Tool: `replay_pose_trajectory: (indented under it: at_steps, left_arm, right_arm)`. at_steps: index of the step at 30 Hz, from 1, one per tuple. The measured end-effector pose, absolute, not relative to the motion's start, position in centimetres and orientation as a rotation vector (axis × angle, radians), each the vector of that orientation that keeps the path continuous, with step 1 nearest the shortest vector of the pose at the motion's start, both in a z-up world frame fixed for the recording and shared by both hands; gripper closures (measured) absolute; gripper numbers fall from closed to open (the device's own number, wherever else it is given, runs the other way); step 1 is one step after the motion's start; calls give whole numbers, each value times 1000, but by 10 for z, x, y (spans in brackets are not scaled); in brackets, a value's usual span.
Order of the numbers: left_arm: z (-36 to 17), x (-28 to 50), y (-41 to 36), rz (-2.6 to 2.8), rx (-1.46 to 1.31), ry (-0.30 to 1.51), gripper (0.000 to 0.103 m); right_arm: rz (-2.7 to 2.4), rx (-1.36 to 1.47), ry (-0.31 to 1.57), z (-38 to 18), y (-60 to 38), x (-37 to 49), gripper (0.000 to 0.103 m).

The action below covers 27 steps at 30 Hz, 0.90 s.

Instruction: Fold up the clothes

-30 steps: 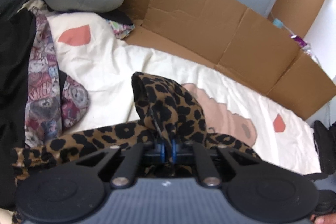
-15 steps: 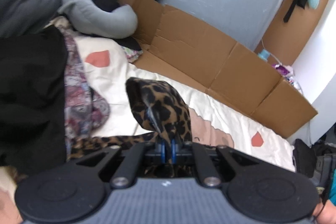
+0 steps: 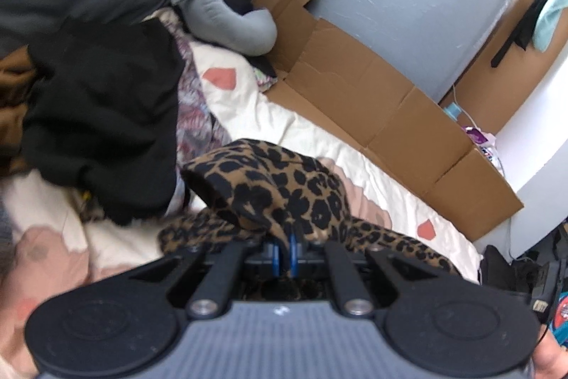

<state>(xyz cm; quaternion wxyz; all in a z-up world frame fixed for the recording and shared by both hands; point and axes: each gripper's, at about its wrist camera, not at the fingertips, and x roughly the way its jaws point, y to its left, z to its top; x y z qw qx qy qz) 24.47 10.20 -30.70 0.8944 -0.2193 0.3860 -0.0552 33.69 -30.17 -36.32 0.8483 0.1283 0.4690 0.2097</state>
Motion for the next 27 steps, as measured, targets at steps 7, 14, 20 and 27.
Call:
replay_pose_trajectory:
  at_steps: [7, 14, 20, 27]
  left_arm:
    - [-314, 222, 106, -139, -486, 881, 97]
    - [-318, 200, 96, -212, -486, 975, 97]
    - [-328, 183, 96, -236, -469, 1037, 97]
    - [-326, 167, 116, -215, -420, 1100, 97]
  right_arm:
    - [361, 311, 990, -355, -352, 310, 103]
    - [287, 328, 986, -339, -392, 275, 103]
    - [256, 342, 1026, -333, -413, 241, 103]
    - [298, 326, 1115, -339, -409, 205, 102]
